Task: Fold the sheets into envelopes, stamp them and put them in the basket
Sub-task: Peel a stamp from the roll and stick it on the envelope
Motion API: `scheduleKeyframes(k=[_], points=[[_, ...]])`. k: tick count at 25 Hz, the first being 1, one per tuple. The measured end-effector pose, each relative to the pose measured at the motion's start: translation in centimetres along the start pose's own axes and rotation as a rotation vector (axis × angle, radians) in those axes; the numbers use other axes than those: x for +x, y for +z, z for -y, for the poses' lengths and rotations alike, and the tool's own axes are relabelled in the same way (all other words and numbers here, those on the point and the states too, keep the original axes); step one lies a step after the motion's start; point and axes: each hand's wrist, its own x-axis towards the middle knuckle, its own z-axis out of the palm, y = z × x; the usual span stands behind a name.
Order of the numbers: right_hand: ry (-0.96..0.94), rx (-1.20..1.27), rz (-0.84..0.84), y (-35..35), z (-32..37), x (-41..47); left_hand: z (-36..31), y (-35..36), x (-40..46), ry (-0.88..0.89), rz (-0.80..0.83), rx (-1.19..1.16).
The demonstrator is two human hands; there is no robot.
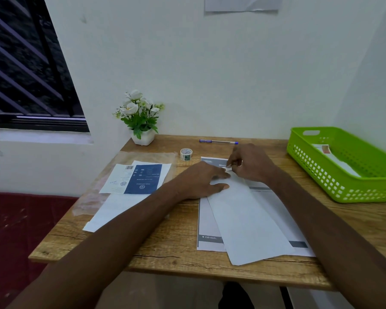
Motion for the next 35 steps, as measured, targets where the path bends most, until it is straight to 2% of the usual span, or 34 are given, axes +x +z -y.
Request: scheduleKeyframes(k=[20, 24, 26, 29, 35], points=[[-0.012, -0.051, 0.055, 0.1, 0.1, -0.2, 1.0, 0.7, 0.4, 0.000, -0.018, -0.019], [-0.023, -0.058, 0.119, -0.4, 0.0, -0.3, 1.4, 1.4, 0.3, -0.041, -0.166, -0.049], [-0.030, -0.045, 0.154, -0.7, -0.1, -0.4, 1.2, 1.9, 0.4, -0.031, -0.216, 0.010], [-0.030, -0.028, 0.177, -0.9, -0.2, -0.6, 0.9, 2.5, 0.8, -0.017, -0.158, 0.099], [-0.031, -0.036, 0.195, -1.1, 0.0, -0.8, 0.8, 2.7, 0.9, -0.074, -0.063, 0.064]])
